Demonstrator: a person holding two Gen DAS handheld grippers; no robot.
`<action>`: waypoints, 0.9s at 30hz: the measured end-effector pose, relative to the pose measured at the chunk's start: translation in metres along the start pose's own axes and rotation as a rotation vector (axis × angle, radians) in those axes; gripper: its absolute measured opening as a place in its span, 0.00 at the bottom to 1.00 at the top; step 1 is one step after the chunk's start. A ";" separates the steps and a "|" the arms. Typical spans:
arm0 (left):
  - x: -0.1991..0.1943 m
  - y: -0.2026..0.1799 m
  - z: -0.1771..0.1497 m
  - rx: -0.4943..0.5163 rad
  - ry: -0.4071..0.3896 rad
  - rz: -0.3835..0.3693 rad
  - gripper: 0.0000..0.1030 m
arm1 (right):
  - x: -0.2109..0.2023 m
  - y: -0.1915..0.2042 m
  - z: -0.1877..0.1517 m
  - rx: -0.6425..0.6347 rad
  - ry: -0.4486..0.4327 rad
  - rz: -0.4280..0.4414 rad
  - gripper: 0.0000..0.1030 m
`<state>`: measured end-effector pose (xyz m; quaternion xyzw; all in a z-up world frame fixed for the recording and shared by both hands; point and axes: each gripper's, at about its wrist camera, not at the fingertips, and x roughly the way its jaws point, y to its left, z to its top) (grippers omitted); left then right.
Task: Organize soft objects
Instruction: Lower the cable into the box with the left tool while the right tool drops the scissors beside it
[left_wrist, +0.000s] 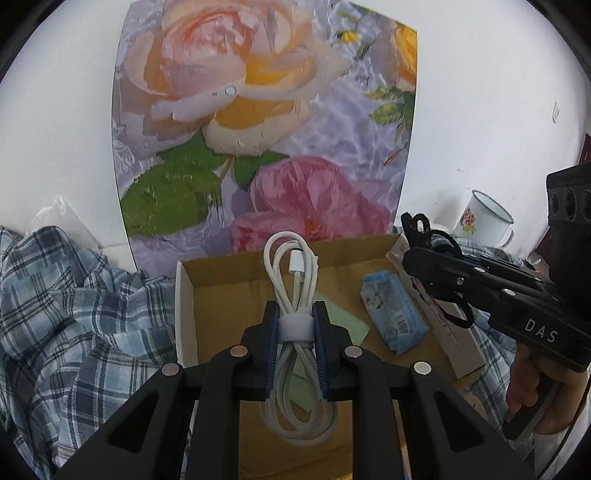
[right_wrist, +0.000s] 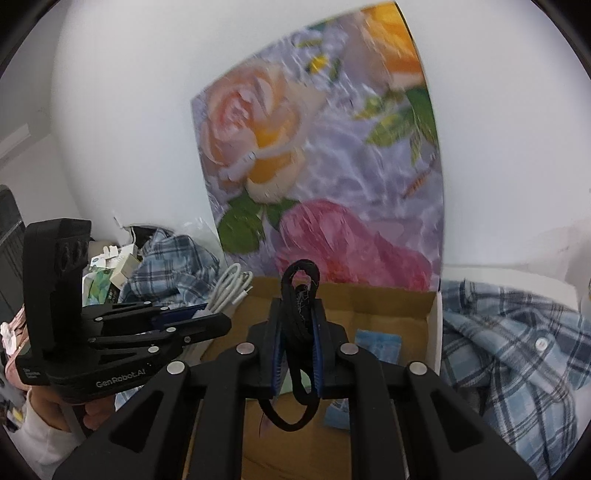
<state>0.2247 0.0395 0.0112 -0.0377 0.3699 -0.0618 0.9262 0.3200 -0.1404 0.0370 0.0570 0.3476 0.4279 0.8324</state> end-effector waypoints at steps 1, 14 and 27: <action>0.002 0.000 -0.001 0.000 0.005 0.000 0.18 | 0.002 -0.002 -0.001 0.004 0.007 -0.002 0.11; -0.003 0.000 0.005 0.014 -0.057 0.061 1.00 | -0.004 -0.018 -0.001 0.046 0.013 -0.042 0.87; 0.000 0.000 0.004 0.006 -0.050 0.059 1.00 | -0.008 -0.021 0.000 0.060 0.019 -0.040 1.00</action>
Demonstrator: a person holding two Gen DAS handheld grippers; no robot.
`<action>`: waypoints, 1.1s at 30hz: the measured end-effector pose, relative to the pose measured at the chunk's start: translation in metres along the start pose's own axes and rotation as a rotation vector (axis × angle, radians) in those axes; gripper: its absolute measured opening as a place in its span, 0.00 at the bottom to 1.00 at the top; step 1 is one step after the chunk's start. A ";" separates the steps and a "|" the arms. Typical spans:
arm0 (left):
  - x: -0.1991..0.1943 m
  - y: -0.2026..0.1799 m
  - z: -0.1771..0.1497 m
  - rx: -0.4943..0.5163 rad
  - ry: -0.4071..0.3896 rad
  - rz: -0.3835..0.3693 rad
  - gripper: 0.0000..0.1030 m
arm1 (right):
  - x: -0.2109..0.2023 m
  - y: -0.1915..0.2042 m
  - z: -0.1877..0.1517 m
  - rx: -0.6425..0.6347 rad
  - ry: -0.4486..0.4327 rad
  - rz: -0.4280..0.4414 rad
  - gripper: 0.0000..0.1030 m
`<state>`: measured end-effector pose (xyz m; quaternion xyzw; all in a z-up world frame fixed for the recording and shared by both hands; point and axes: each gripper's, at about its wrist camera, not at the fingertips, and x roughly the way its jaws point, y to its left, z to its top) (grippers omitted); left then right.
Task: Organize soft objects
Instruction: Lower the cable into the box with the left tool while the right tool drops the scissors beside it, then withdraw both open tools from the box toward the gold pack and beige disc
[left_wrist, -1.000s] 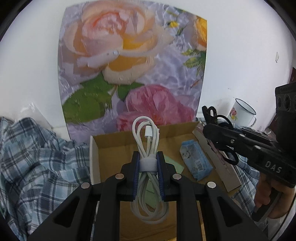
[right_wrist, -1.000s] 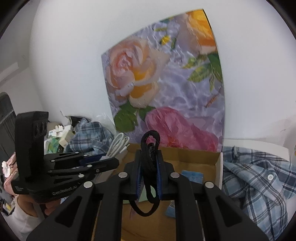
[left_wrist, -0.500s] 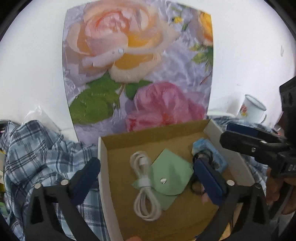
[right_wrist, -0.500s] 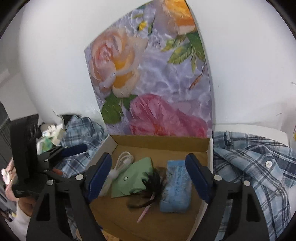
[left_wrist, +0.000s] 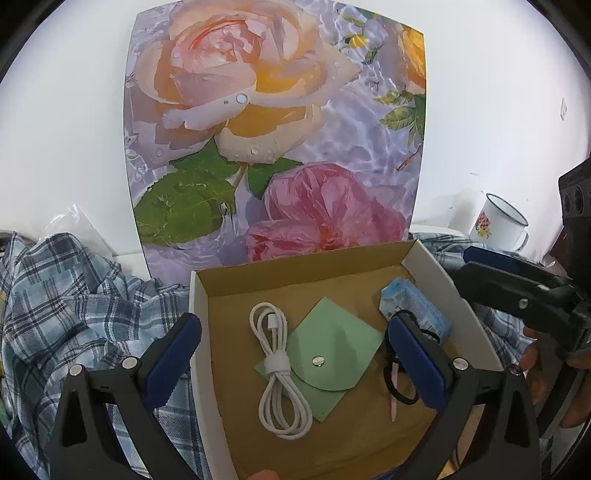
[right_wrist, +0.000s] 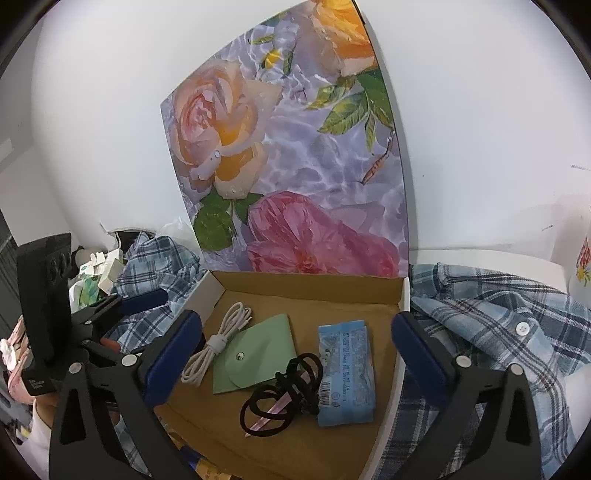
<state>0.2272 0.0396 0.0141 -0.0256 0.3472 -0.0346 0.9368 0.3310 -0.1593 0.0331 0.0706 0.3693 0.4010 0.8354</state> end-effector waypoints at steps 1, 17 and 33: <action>-0.002 0.000 0.001 -0.003 -0.005 -0.002 1.00 | -0.003 0.000 0.001 0.003 -0.008 0.010 1.00; -0.055 -0.008 0.024 -0.016 -0.105 -0.029 1.00 | -0.056 0.027 0.022 -0.077 -0.127 -0.012 1.00; -0.115 -0.028 0.040 0.042 -0.156 -0.032 1.00 | -0.103 0.061 0.036 -0.167 -0.201 -0.049 1.00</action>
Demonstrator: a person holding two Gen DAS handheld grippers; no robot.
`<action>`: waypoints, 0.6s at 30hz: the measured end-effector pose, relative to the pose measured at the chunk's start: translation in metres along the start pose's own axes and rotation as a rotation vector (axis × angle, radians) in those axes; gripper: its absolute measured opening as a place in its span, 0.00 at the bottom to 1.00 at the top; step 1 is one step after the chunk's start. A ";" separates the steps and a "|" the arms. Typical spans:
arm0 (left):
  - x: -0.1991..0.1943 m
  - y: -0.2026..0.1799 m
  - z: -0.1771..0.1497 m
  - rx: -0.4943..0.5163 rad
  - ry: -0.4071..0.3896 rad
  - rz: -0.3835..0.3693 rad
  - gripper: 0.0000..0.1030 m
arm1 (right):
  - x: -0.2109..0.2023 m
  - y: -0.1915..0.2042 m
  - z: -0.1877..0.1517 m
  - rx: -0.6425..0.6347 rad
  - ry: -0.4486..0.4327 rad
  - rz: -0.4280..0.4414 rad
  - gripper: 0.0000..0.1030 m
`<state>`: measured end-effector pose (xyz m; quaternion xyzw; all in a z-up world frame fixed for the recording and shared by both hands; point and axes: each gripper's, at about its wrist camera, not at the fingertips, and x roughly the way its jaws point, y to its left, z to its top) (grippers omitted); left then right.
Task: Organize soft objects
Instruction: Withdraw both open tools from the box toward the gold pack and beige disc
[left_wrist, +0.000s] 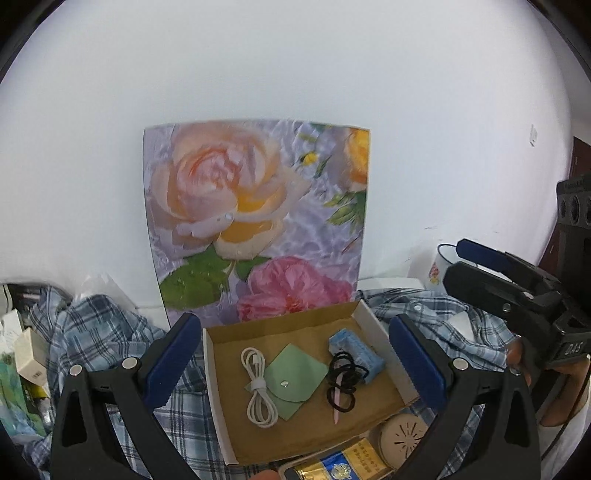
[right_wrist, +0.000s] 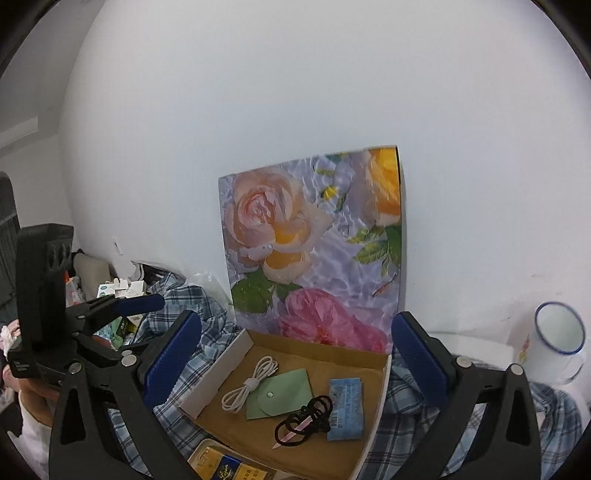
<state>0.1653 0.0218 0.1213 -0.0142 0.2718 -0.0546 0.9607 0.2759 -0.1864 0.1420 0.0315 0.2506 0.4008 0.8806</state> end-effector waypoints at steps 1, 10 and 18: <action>-0.003 -0.002 0.001 0.006 -0.005 0.000 1.00 | -0.003 0.002 0.002 -0.008 -0.003 -0.003 1.00; -0.033 -0.025 0.010 0.043 -0.025 -0.061 1.00 | -0.050 0.020 0.022 -0.089 -0.064 -0.031 1.00; -0.056 -0.041 0.017 0.070 -0.056 -0.102 1.00 | -0.098 0.011 0.010 -0.056 -0.119 -0.001 1.00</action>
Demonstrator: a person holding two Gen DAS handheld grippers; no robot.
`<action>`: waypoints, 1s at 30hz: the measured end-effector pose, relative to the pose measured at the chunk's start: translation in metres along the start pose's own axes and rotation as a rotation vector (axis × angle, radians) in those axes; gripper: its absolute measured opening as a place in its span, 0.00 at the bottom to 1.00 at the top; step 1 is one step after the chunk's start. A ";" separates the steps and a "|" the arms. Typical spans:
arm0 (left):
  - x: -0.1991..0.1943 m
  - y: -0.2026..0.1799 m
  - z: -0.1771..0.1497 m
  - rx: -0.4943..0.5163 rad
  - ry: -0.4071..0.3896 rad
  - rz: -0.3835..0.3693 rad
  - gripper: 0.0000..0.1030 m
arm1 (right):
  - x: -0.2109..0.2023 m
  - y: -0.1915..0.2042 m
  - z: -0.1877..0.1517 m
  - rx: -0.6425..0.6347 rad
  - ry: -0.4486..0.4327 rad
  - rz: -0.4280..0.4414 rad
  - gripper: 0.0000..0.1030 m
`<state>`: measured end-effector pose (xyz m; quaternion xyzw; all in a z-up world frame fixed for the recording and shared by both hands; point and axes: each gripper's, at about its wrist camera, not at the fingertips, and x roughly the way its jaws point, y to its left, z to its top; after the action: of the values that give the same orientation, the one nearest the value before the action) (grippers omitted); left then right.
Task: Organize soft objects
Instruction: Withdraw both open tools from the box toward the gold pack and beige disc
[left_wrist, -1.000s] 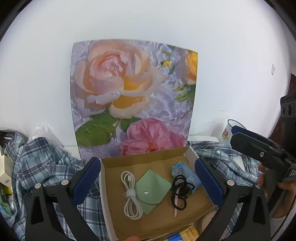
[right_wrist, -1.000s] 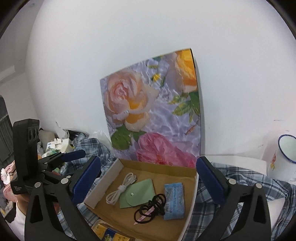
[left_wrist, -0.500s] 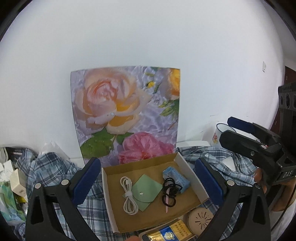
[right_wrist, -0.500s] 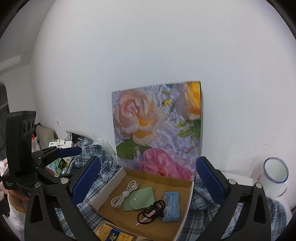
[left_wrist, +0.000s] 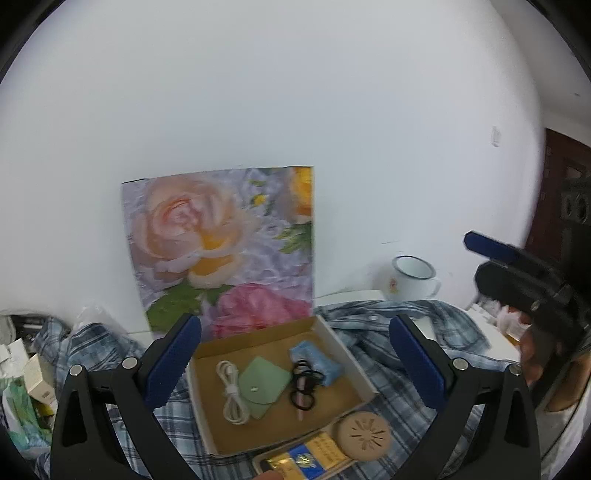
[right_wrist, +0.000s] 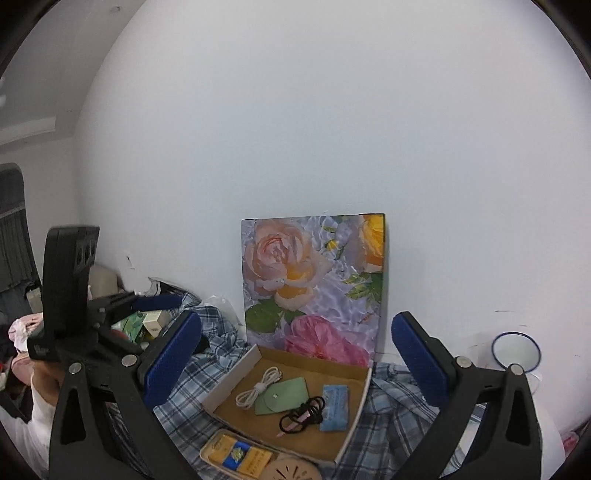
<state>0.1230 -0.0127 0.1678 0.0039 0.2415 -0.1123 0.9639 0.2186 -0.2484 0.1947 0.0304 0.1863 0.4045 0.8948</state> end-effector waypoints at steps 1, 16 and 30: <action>-0.001 -0.001 0.001 0.000 0.001 -0.002 1.00 | -0.004 0.000 -0.002 0.000 -0.005 -0.003 1.00; 0.002 -0.017 -0.050 -0.002 0.039 0.048 1.00 | -0.001 0.015 -0.080 -0.069 0.110 0.086 1.00; 0.050 0.009 -0.125 -0.119 0.202 0.053 1.00 | 0.032 0.008 -0.125 -0.093 0.258 0.094 1.00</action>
<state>0.1094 -0.0071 0.0340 -0.0354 0.3437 -0.0714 0.9357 0.1872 -0.2317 0.0709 -0.0547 0.2794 0.4549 0.8438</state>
